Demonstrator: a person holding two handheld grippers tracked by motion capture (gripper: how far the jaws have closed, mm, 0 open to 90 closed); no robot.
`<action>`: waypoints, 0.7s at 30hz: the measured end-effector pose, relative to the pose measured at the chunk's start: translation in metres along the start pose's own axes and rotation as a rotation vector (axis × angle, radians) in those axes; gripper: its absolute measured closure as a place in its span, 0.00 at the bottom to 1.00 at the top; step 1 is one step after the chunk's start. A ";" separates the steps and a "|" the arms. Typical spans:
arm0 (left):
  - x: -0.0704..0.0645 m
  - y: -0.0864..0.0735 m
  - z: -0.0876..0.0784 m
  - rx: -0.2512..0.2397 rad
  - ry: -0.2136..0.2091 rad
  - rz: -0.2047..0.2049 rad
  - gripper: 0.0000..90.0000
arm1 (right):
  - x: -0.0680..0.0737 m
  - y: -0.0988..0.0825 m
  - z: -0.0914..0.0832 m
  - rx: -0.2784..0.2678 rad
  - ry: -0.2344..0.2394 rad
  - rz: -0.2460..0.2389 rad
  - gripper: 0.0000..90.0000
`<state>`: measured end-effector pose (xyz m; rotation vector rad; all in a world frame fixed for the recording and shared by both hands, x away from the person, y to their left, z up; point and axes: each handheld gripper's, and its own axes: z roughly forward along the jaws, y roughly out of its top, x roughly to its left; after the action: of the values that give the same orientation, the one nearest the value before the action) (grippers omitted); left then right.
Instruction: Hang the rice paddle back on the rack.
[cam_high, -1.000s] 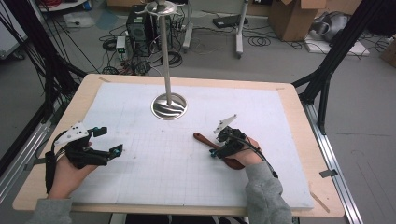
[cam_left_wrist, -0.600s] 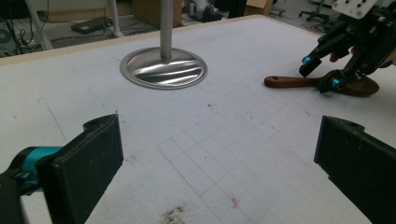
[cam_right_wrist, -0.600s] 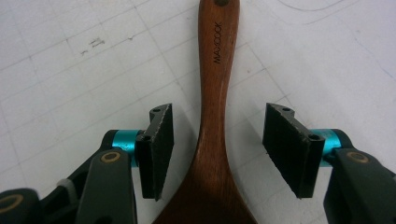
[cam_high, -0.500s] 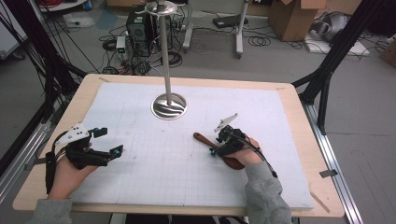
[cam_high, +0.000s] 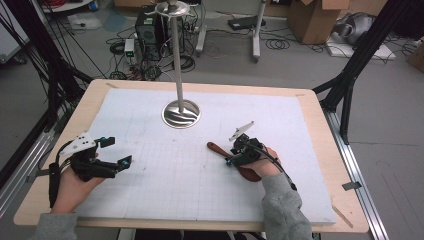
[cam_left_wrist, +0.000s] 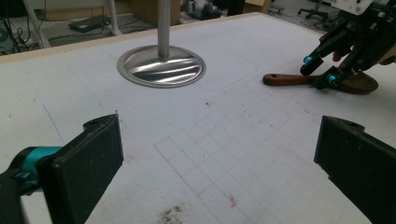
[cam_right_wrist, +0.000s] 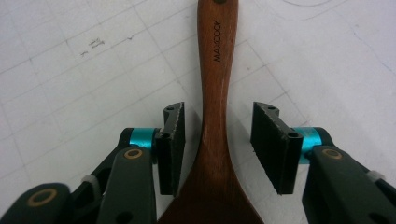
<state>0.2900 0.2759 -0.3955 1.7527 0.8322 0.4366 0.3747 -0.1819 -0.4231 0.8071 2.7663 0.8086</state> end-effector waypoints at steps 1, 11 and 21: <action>0.000 0.000 0.000 0.000 0.002 0.000 0.02 | 0.001 0.000 0.000 0.004 -0.001 0.000 0.64; 0.001 0.001 -0.003 -0.010 -0.001 0.004 0.02 | 0.005 0.006 -0.001 0.052 -0.017 0.038 0.71; 0.001 -0.002 -0.006 -0.003 0.009 0.001 0.02 | 0.002 0.008 -0.001 0.066 -0.014 0.055 0.81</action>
<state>0.2858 0.2811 -0.3953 1.7496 0.8363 0.4467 0.3763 -0.1759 -0.4182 0.9008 2.7824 0.7217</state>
